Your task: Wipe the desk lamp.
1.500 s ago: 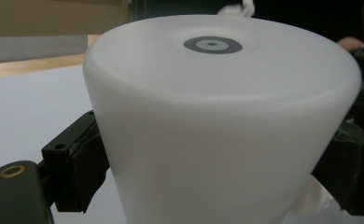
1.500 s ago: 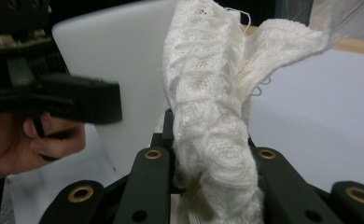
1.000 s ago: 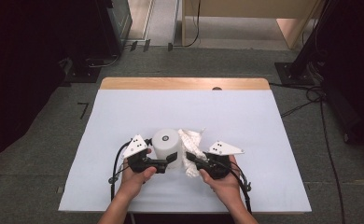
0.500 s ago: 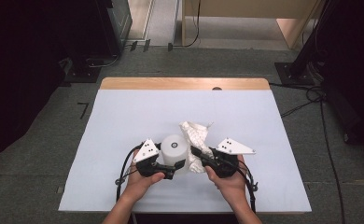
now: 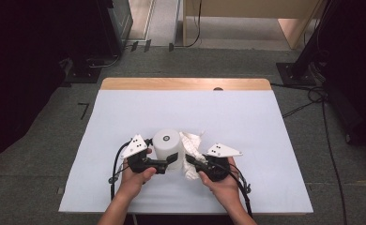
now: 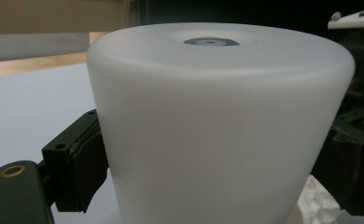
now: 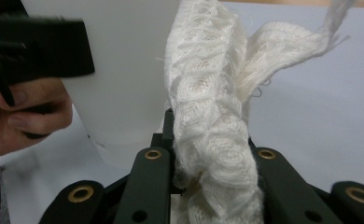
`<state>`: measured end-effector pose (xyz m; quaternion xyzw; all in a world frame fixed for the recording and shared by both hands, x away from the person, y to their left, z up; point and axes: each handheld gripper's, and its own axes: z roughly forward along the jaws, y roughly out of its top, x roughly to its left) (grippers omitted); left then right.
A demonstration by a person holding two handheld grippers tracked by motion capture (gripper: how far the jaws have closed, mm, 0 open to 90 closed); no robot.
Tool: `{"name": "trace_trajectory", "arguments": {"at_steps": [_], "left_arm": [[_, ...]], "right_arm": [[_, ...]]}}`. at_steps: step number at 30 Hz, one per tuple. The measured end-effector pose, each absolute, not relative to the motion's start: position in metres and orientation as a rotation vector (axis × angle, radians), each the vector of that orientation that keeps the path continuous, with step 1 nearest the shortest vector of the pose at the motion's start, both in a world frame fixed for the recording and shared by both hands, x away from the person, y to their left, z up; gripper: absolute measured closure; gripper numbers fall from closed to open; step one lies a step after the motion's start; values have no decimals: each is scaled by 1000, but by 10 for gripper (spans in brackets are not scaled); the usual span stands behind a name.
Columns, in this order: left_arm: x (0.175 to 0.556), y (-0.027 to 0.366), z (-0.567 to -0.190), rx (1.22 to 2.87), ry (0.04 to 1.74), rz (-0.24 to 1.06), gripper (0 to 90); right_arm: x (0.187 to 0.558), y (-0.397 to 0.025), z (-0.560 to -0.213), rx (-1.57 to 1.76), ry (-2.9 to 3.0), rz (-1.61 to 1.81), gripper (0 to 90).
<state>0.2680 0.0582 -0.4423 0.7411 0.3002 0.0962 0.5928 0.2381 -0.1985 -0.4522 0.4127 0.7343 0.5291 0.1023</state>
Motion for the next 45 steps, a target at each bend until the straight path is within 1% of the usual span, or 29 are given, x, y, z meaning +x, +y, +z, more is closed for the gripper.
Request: {"name": "trace_trajectory", "arguments": {"at_steps": [7,14,21,26,30,35,39,43,45], "left_arm": [[263,40,-451,1816,658,242,85],[261,33,-455,1843,650,249,85],[265,46,-450,1771,683,229,85],[268,55,-447,1738,706,239,85],[269,52,-452,1779,710,308,85],[266,43,-465,1854,688,421,84],[264,42,-472,1868,685,449,83],[261,44,-476,1857,682,472,81],[258,43,-476,1846,710,487,75]], "right_arm": [[236,-211,-434,1202,2082,1602,765],[231,-218,-418,1154,2025,1632,765],[236,-209,-439,1189,2100,1575,765],[241,-201,-457,1209,2175,1522,763],[242,-207,-453,1225,2146,1543,763],[243,-226,-441,1255,2050,1574,763],[244,-237,-438,1279,2007,1572,763],[243,-238,-438,1280,2012,1564,763],[244,-238,-438,1271,2012,1565,762]]}}
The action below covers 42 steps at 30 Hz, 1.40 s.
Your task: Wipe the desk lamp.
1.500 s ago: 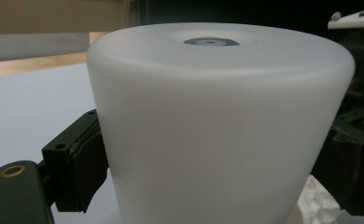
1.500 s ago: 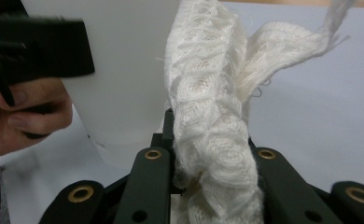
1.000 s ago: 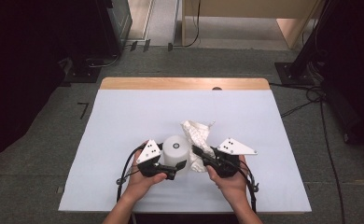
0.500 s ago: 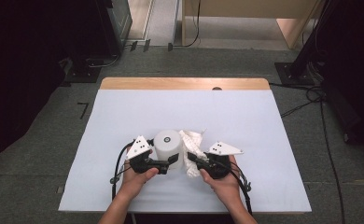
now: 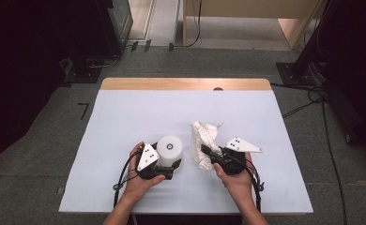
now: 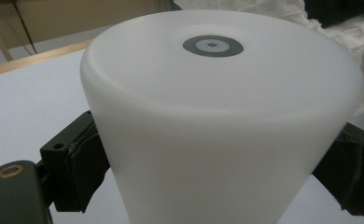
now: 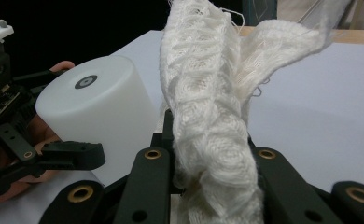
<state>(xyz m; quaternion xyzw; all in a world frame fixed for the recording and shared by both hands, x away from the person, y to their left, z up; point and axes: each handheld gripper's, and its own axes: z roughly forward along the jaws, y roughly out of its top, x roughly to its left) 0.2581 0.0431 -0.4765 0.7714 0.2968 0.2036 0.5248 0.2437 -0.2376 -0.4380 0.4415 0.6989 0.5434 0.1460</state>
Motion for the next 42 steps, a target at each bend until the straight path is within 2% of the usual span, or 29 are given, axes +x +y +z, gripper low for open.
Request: {"name": "trace_trajectory", "arguments": {"at_steps": [3,10,14,18,23,26,30,36,42], "left_arm": [[251,39,-476,1820,765,513,36],[248,23,-473,1793,958,598,11],[244,19,-473,1805,960,632,80],[250,28,-471,1813,927,564,83],[262,50,-465,1770,787,306,83],[259,47,-457,1811,677,291,83],[257,39,-455,1840,642,241,83],[258,36,-456,1834,651,213,84],[260,41,-450,1816,668,246,84]], "right_arm": [[244,-237,-437,1269,2015,1564,762],[244,-238,-437,1269,2012,1557,762],[243,-236,-439,1258,2017,1548,762],[244,-236,-440,1251,2021,1540,762],[240,-233,-433,1220,2013,1563,762],[235,-228,-424,1167,2026,1590,761],[228,-220,-416,1094,2045,1621,761],[222,-216,-409,1026,2029,1647,762],[226,-211,-423,1051,2081,1609,763]]}}
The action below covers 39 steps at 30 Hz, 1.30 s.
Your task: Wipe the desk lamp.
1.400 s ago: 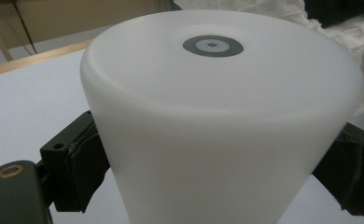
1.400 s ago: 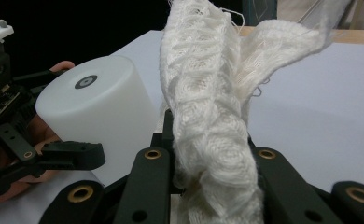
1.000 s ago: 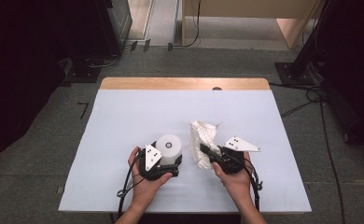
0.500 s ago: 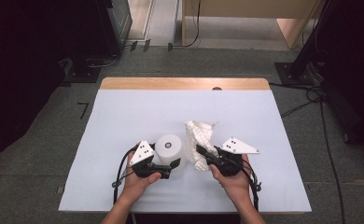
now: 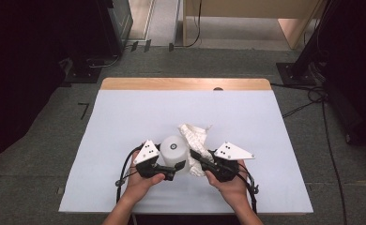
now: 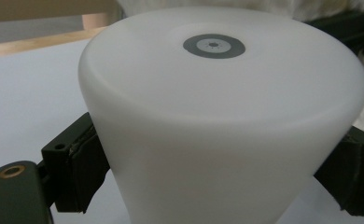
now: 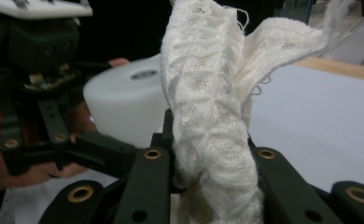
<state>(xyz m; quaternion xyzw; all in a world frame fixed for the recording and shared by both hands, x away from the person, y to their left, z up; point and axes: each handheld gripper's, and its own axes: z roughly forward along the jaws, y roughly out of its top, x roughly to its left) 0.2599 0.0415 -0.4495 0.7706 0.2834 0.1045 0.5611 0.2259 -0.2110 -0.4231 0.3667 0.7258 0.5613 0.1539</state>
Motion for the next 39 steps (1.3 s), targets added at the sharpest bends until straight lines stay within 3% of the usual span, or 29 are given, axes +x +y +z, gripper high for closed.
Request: {"name": "trace_trajectory", "arguments": {"at_steps": [12,27,39], "left_arm": [[267,59,-444,1714,747,247,84],[262,43,-436,1767,736,273,84],[264,31,-449,1806,682,251,84]], "right_arm": [[235,-196,-460,1163,2193,1558,763],[245,-208,-419,1132,2087,1635,767],[245,-220,-427,1148,2094,1603,767]]}}
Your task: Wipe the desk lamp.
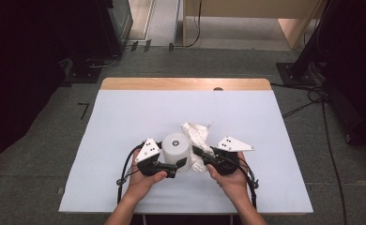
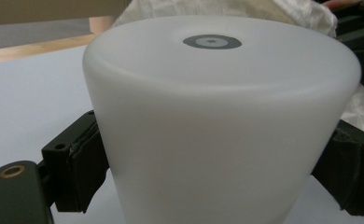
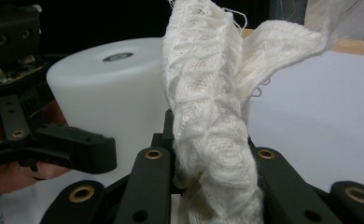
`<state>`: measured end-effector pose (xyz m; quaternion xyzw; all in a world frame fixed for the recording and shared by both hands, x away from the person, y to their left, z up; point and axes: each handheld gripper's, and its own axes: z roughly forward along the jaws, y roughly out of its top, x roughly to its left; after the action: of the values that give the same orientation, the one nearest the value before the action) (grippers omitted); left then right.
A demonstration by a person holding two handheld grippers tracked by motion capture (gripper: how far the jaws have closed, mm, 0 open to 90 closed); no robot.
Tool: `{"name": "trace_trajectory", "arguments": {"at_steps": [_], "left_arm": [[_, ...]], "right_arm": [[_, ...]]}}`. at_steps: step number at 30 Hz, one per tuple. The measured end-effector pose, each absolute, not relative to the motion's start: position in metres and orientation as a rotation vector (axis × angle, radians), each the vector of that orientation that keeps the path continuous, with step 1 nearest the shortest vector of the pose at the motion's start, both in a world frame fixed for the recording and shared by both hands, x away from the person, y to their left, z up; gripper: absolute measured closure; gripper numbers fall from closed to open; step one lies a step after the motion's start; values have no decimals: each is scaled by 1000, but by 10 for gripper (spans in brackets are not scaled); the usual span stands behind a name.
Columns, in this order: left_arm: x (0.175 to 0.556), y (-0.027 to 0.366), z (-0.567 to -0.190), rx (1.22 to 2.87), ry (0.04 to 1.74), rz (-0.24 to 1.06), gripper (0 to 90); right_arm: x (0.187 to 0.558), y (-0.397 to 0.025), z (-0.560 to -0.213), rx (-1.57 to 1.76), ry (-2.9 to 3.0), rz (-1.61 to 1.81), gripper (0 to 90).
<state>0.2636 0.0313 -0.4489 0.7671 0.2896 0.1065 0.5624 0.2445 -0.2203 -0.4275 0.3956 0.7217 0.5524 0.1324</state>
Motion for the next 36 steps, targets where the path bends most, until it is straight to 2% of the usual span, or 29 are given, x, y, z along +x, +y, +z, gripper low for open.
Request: {"name": "trace_trajectory", "arguments": {"at_steps": [6,16,24,36], "left_arm": [[265,26,-450,1811,669,237,84],[273,44,-441,1726,710,203,85],[275,47,-441,1732,708,219,85],[269,31,-447,1785,669,209,84]], "right_arm": [[245,-228,-416,1138,2058,1635,767],[251,-217,-436,1189,2142,1620,766],[254,-212,-445,1198,2184,1582,765],[245,-224,-419,1162,2071,1634,767]]}}
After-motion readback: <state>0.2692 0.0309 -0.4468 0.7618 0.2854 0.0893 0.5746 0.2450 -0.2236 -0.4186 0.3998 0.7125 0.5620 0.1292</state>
